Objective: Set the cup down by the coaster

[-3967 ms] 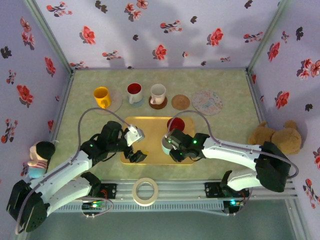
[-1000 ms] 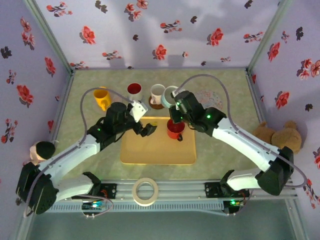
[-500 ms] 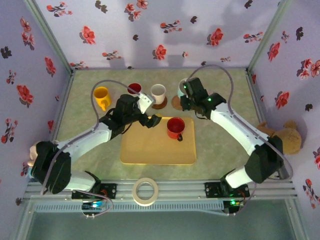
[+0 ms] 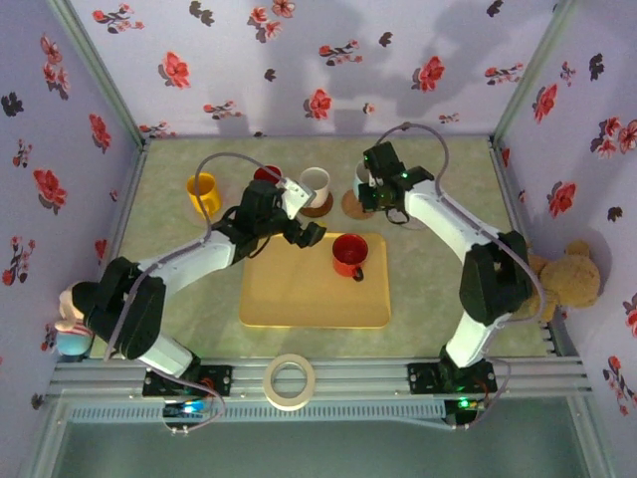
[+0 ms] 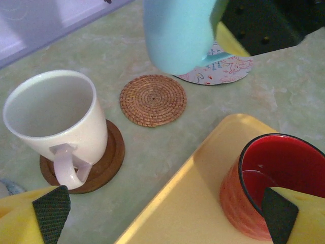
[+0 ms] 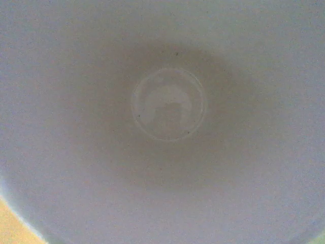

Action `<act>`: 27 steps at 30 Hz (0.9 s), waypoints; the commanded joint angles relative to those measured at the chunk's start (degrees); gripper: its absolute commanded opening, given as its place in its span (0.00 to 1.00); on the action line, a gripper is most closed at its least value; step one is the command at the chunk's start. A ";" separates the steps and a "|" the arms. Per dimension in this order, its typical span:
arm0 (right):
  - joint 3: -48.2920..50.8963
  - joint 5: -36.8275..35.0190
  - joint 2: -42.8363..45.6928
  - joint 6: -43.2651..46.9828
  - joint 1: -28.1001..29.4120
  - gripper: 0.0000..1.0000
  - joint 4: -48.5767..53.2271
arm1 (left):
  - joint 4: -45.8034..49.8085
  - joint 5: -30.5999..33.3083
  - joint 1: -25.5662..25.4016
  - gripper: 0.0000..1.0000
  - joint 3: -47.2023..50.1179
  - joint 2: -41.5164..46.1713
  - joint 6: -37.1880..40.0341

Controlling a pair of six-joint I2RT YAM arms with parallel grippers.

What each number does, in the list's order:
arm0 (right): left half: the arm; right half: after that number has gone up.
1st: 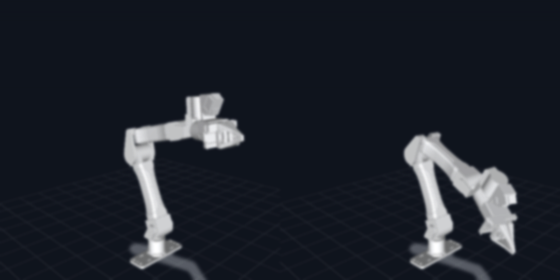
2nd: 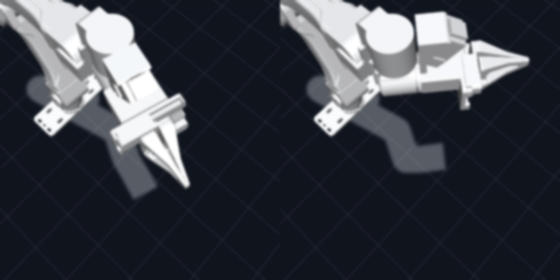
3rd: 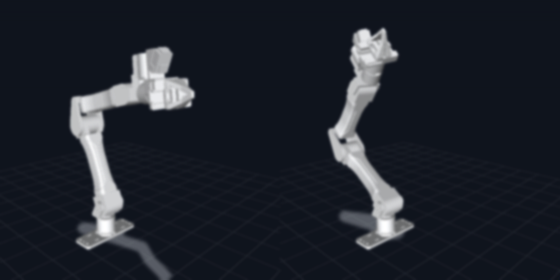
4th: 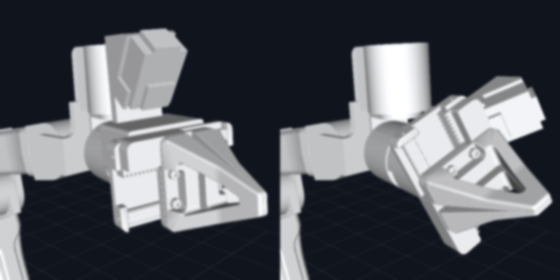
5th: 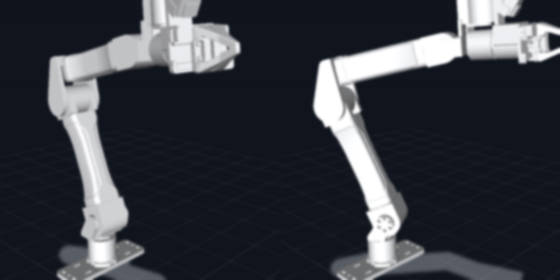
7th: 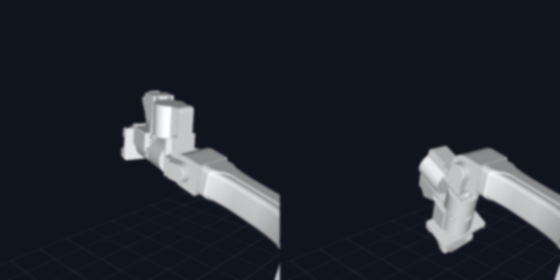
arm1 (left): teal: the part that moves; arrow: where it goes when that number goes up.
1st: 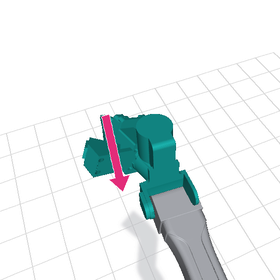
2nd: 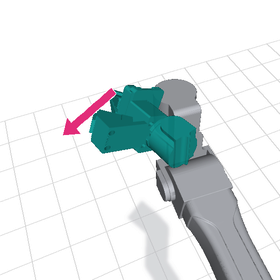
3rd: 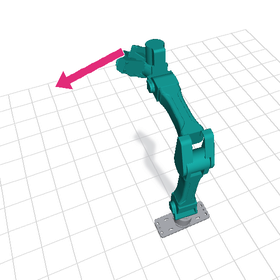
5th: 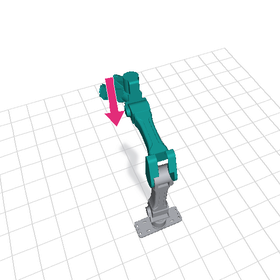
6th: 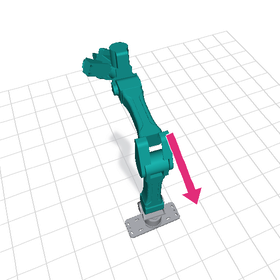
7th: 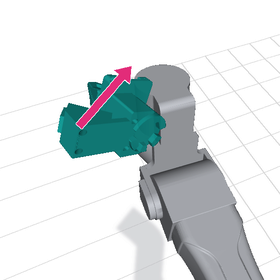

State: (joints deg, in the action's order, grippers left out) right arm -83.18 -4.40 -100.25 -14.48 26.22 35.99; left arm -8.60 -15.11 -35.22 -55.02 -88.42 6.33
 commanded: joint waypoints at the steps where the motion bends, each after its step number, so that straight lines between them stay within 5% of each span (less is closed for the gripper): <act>1: -4.51 1.68 -2.33 1.48 -0.71 0.00 -1.57 | -2.37 -1.76 0.42 1.00 -2.13 -1.21 0.18; 27: -10.11 -1.61 -15.44 -0.15 -0.82 0.00 1.24 | -1.37 -6.07 0.42 1.00 -1.17 -2.01 2.10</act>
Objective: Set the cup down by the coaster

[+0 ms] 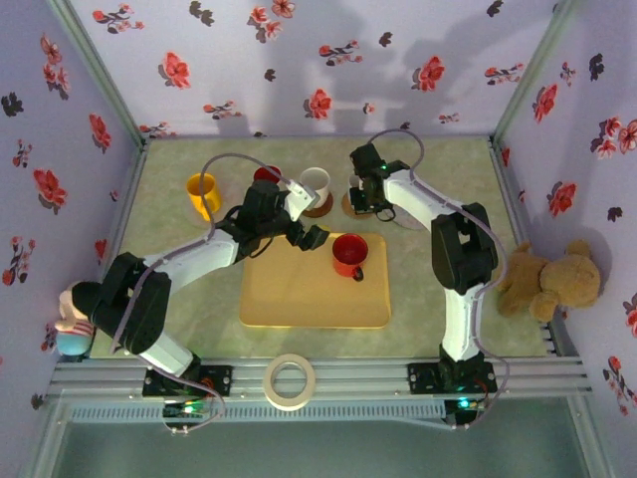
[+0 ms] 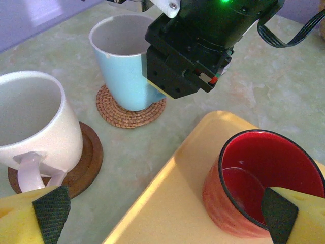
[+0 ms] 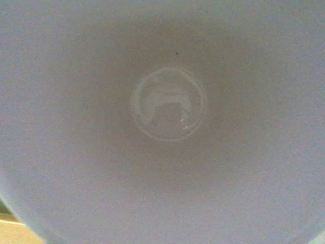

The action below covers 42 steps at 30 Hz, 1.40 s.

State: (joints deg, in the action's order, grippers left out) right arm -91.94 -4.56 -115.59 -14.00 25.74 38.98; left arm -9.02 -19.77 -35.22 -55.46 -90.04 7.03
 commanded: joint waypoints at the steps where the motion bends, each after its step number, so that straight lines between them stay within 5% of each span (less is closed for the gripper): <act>1: -1.01 -1.40 -0.09 -0.81 -0.34 0.04 -2.02 | -0.68 -1.50 0.42 1.00 -1.02 -0.55 1.48; 9: -0.04 -1.40 0.18 -1.04 -0.25 0.23 -2.73 | 0.23 -1.68 0.41 1.00 -1.84 -1.02 1.67; 20: 1.71 -1.76 1.48 -1.33 -0.07 0.33 -3.80 | 0.58 -1.78 0.42 1.00 -1.58 -0.05 1.45; 30: 4.03 -1.33 4.80 -1.82 0.41 0.53 -3.57 | 0.66 -1.75 0.41 1.00 -2.01 0.00 1.45; 42: 4.17 -0.82 9.67 -1.46 1.36 0.98 -0.84 | 1.01 -1.85 0.42 1.00 -3.89 -0.56 0.79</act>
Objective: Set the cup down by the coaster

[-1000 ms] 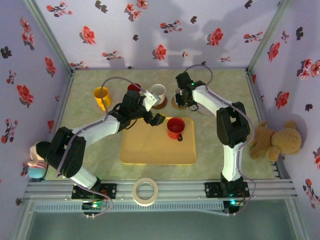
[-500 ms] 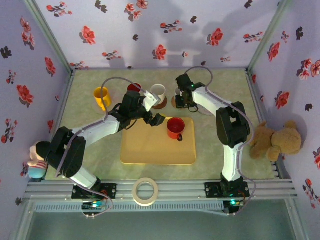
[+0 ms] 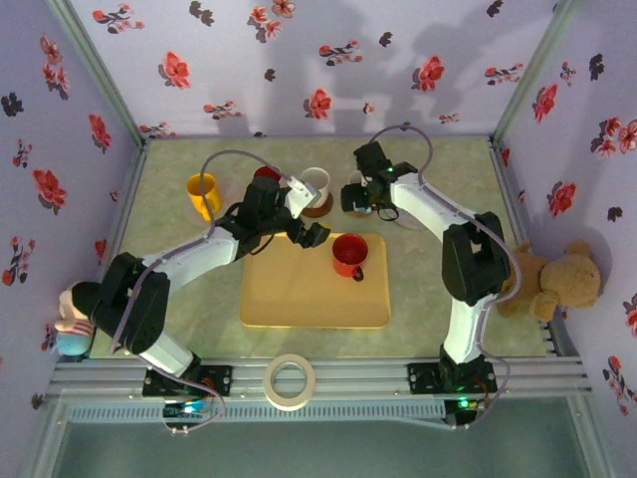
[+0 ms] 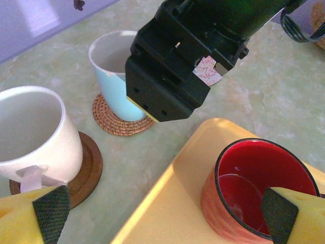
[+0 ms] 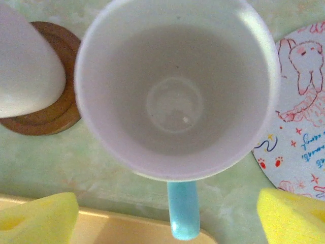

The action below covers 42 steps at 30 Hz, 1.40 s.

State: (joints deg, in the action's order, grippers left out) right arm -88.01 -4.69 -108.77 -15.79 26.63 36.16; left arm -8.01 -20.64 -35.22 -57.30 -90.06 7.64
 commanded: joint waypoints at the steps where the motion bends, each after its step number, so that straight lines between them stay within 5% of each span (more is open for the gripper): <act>1: 0.29 -0.82 3.34 0.47 0.44 1.00 2.14 | 0.10 -0.97 0.35 1.00 -2.33 -0.62 0.10; 17: 3.25 -3.79 13.83 3.96 1.96 1.00 2.11 | 3.56 -0.96 0.42 1.00 -6.55 1.23 0.36; 33: 18.69 -6.68 35.98 13.29 6.18 1.00 -1.56 | 10.81 -1.09 -0.49 1.00 -4.32 11.12 2.92; 42: 26.23 0.52 45.26 15.61 7.25 1.00 1.45 | 17.27 -0.47 -2.69 1.00 0.82 18.36 3.17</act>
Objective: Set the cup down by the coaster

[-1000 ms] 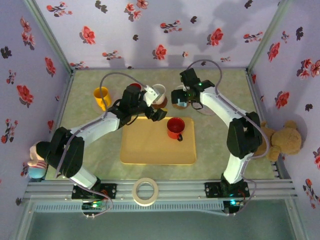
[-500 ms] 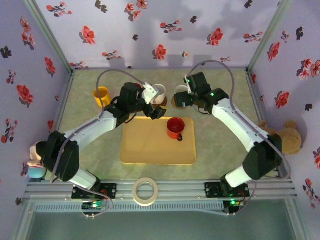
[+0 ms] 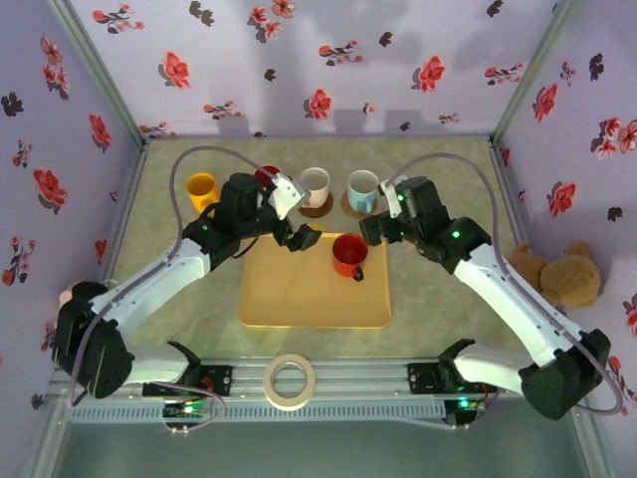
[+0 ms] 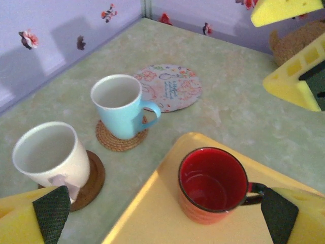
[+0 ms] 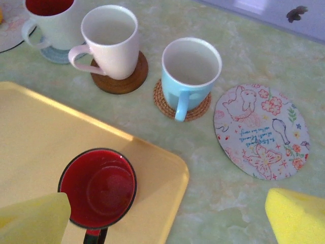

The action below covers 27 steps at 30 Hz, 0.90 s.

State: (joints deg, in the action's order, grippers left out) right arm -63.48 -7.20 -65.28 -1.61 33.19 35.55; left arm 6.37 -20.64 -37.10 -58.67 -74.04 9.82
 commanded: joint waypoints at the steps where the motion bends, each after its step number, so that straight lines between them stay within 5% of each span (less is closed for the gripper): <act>1: 2.45 3.76 2.51 1.34 1.10 0.99 2.68 | 2.48 -0.54 -1.11 1.00 3.22 3.07 1.06; 27: 14.60 5.91 2.76 -8.50 7.54 0.87 2.04 | -1.80 2.57 -5.09 1.00 15.86 8.44 -2.57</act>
State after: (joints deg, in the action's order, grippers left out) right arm -50.00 -1.45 -61.49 -8.45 40.42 40.16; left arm 6.94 -18.85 -41.76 -43.75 -66.37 8.71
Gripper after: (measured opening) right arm 0.878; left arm 0.997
